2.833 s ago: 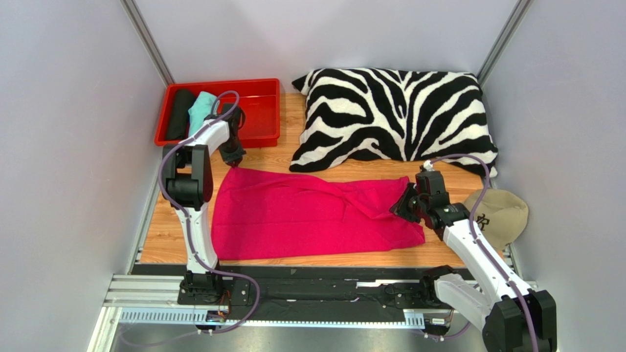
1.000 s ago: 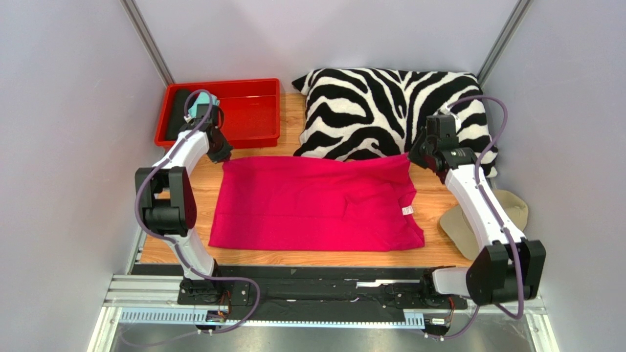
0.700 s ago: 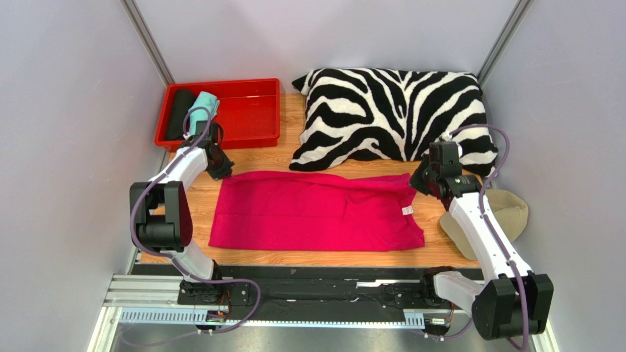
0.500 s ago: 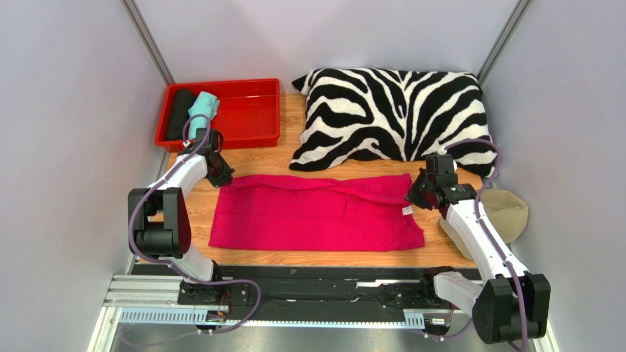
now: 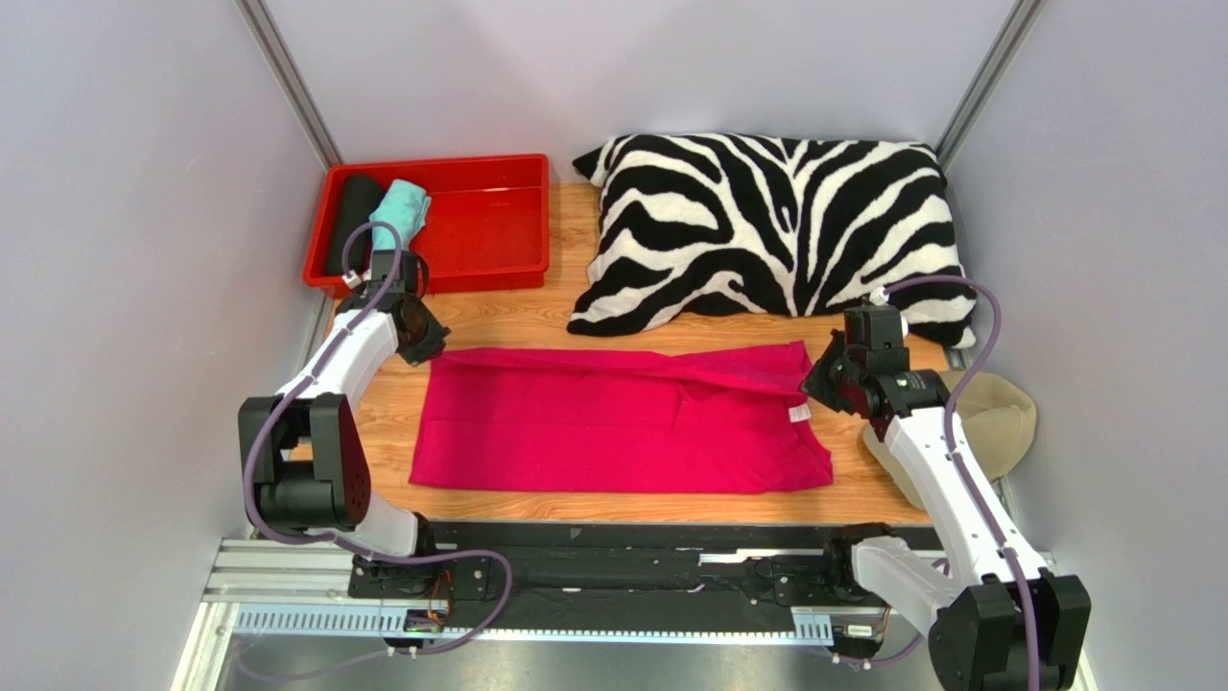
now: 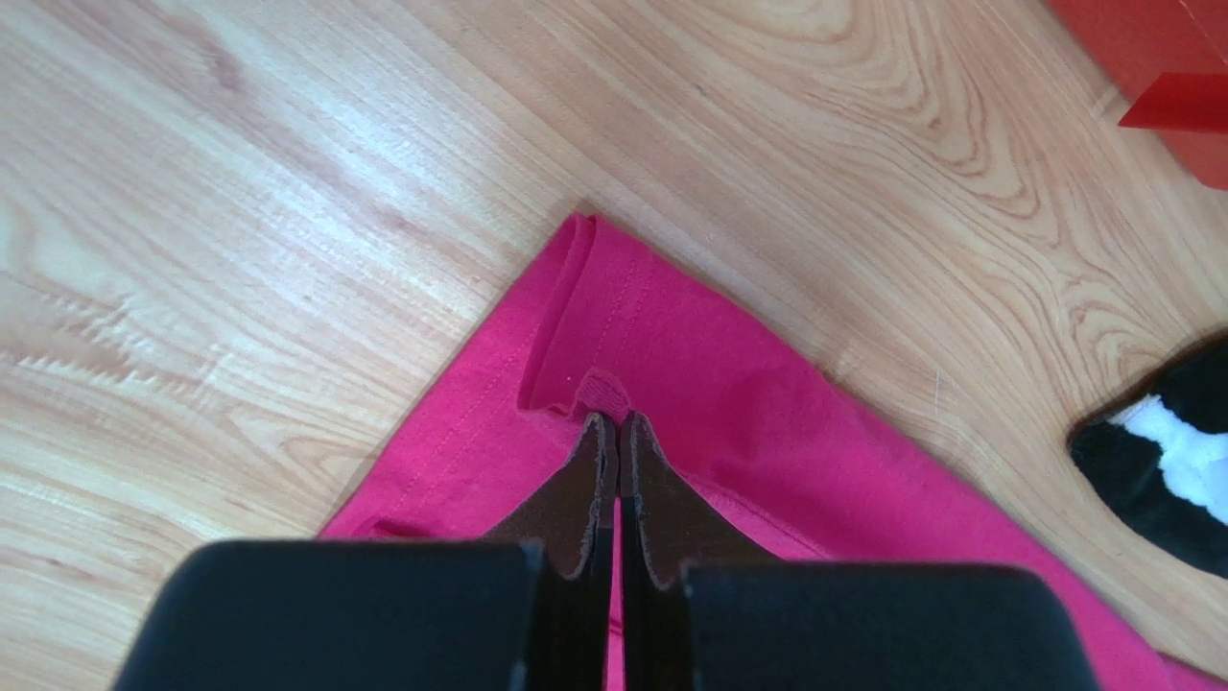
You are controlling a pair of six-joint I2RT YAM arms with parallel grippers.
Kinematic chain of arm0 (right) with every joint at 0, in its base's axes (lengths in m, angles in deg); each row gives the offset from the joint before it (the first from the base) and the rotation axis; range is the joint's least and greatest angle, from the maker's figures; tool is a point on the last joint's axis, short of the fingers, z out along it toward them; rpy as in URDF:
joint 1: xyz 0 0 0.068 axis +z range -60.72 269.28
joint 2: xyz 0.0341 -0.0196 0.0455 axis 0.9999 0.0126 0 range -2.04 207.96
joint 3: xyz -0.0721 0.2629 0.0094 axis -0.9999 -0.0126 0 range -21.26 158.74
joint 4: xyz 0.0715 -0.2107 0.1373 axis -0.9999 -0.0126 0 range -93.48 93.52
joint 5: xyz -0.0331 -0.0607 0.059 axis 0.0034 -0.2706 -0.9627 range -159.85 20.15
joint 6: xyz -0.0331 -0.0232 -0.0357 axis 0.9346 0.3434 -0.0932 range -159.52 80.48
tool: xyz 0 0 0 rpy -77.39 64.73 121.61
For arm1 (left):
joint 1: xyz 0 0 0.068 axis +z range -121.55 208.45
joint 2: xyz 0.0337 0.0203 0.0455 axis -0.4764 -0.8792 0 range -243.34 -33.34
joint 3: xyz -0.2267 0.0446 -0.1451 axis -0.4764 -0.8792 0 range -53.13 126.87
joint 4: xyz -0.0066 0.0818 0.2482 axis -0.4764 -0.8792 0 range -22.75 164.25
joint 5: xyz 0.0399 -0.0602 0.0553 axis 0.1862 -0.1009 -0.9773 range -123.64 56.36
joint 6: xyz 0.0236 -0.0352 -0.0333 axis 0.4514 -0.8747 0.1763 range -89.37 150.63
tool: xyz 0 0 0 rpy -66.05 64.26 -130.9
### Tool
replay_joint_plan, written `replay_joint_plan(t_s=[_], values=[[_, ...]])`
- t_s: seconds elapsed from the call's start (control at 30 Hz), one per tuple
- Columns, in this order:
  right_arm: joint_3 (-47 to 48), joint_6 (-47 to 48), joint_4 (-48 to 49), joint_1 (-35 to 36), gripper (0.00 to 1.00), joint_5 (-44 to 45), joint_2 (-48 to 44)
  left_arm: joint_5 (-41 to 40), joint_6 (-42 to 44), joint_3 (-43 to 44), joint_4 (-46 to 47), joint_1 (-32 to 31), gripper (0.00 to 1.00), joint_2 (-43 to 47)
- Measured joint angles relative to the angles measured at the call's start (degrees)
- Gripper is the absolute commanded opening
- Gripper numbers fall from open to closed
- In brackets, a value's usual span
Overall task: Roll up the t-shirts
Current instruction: Pick up the T-shirt from the center of the board.
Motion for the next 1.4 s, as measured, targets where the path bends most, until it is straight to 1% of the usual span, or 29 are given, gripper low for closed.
replay_joint_plan(t_s=[0.2,0.37,0.4,0.43,0.47,0.5,0.53,0.6,0.67,0.7,0.77,0.9,1.0,1.1,1.2,1.3,1.4], values=[[-0.5,-0.9,-1.2,0.0,0.00,0.4,-2.0,-1.1,-0.2,-2.7,0.0,0.0,0.00,2.4],[-3.9,-2.2,-1.2,-0.1,0.00,0.2,-3.7,-1.4,-0.6,-4.8,0.1,0.2,0.00,3.2],[-4.6,-2.4,-1.2,-0.1,0.01,0.0,-3.7,-1.4,-0.7,-5.1,0.1,0.2,0.00,3.3],[-5.2,-2.7,-1.2,-0.1,0.05,-0.2,-3.7,-1.4,-0.8,-5.5,0.1,0.3,0.00,3.3],[-5.7,-3.0,-1.1,-0.1,0.11,-0.5,-3.7,-1.4,-0.9,-5.7,0.1,0.4,0.06,3.3],[-6.3,-3.3,-1.2,-0.1,0.23,-1.0,-3.6,-1.4,-1.0,-6.0,0.2,0.5,0.14,3.3],[-6.8,-3.6,-1.0,-0.1,0.29,-1.4,-3.5,-1.3,-1.1,-6.5,0.5,0.5,0.19,3.4],[-7.6,-4.2,-0.9,-0.1,0.38,-2.4,-3.4,-1.0,-1.5,-7.6,0.9,0.5,0.20,3.5],[-8.1,-4.6,-0.9,-0.1,0.42,-3.0,-3.4,-0.7,-1.7,-8.6,1.0,0.5,0.24,3.8],[-8.1,-4.7,-0.9,-0.1,0.45,-3.2,-3.4,-0.6,-1.8,-9.0,1.1,0.5,0.31,4.0],[-8.1,-4.8,-0.9,-0.1,0.47,-3.2,-3.5,-0.3,-2.1,-9.3,1.0,0.5,0.38,4.5],[-8.0,-4.6,-0.4,0.3,0.46,-3.6,-3.1,-0.2,-3.2,-10.1,1.0,0.5,0.40,7.6],[-6.7,-4.2,0.4,2.6,0.47,-3.2,0.7,-0.7,-4.6,-10.8,0.5,0.5,0.40,10.3],[-3.7,-3.2,2.6,7.2,0.48,-1.6,7.5,-1.2,-5.9,-11.5,0.1,0.6,0.40,11.2],[0.0,-2.2,4.5,10.3,0.50,-0.2,13.7,-1.7,-6.8,-12.2,-0.1,0.6,0.40,11.2],[4.0,-1.2,7.1,11.6,0.51,0.8,19.2,-2.3,-7.3,-12.2,-0.5,0.6,0.40,10.5],[6.4,-0.2,8.8,11.7,0.53,1.8,22.4,-3.0,-7.5,-12.2,-1.0,0.6,0.40,9.0]])
